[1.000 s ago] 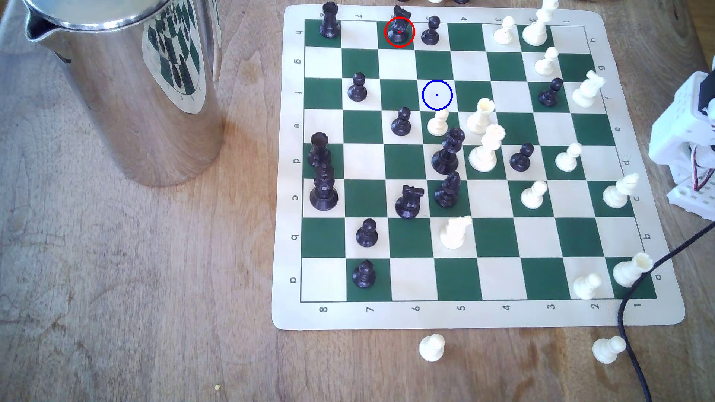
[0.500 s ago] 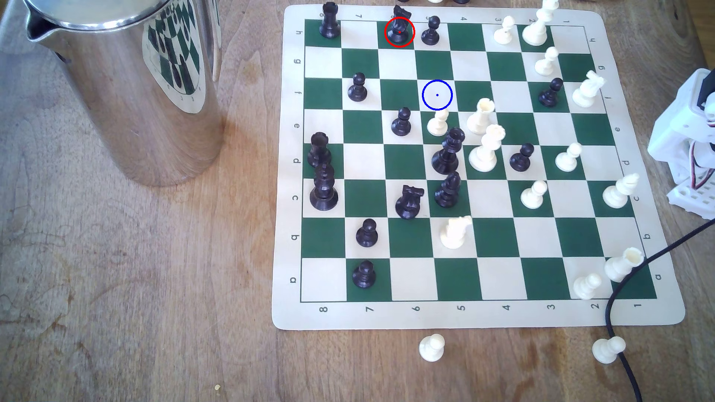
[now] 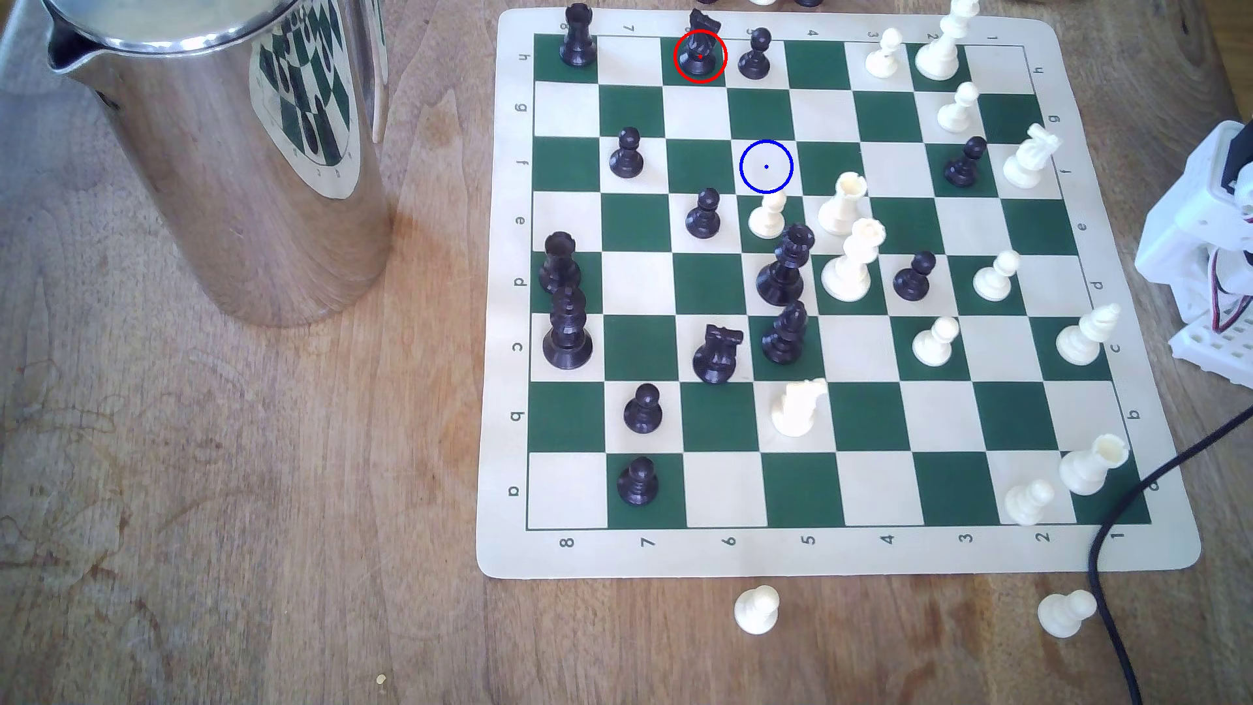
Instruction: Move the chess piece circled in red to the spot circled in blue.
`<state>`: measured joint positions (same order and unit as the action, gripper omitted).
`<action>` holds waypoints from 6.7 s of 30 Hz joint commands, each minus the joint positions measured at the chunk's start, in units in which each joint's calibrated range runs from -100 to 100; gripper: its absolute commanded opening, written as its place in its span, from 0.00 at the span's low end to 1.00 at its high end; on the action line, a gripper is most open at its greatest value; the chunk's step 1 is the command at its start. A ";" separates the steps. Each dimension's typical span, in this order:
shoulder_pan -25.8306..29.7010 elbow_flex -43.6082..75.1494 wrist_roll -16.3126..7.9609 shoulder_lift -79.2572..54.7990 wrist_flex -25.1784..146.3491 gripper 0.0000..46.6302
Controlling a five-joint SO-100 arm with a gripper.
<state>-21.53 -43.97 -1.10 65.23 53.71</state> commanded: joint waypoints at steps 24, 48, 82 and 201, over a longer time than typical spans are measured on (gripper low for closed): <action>-1.89 42.24 -2.05 -63.36 -0.80 0.38; -4.86 50.22 -2.54 -79.32 -7.27 0.38; -2.36 53.12 -3.32 -85.35 -11.36 0.17; 7.42 11.87 -4.15 -59.88 -12.84 0.34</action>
<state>-13.72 -34.03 -5.49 3.14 39.76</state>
